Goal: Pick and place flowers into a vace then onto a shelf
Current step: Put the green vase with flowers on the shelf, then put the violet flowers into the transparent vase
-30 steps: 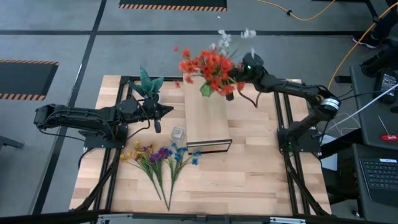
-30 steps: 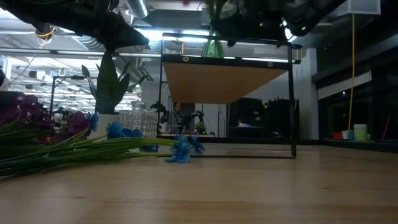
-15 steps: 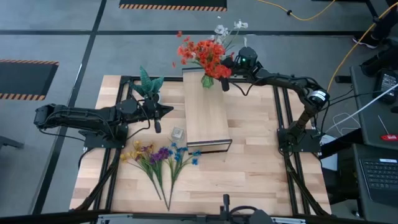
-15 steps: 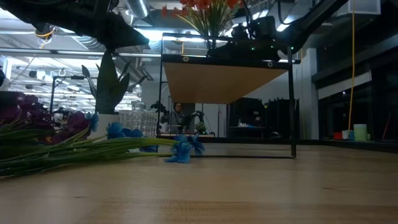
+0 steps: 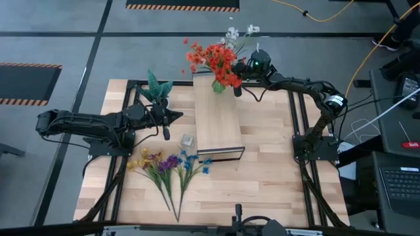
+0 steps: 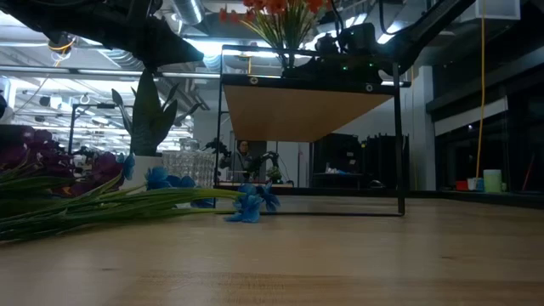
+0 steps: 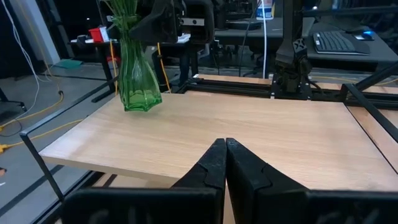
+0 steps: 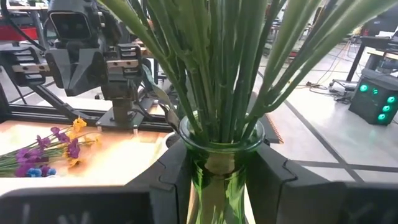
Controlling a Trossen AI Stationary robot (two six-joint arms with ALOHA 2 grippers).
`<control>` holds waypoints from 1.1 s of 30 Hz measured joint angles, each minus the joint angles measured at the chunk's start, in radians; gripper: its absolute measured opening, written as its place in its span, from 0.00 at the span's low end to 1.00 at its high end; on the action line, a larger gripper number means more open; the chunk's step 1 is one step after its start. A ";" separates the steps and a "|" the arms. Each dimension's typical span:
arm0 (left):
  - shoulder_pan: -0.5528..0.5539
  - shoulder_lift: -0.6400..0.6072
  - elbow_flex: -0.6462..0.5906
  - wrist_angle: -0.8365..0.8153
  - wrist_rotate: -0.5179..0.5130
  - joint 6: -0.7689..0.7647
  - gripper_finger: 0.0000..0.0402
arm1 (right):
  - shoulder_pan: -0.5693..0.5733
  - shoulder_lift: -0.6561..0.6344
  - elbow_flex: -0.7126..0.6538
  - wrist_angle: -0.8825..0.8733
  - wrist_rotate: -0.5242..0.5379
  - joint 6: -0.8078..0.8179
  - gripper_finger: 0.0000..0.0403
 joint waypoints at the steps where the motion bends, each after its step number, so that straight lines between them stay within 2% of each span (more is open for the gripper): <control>1: 0.000 0.000 0.000 0.000 0.000 0.000 0.01 | 0.000 0.000 0.000 -0.001 0.000 0.000 0.27; 20: 0.000 0.000 0.000 -0.002 0.000 0.000 0.01 | 0.002 0.067 -0.001 0.086 0.000 0.035 0.28; 27: 0.000 0.000 0.000 -0.002 0.000 0.000 0.01 | 0.003 0.066 -0.001 0.045 0.000 0.035 0.57; 30: 0.000 0.000 0.000 -0.002 0.000 -0.001 0.01 | 0.003 0.066 -0.001 0.042 0.000 0.034 0.64; 33: 0.000 0.000 0.000 -0.002 0.000 -0.003 0.01 | 0.003 0.066 0.000 0.038 0.000 0.032 0.66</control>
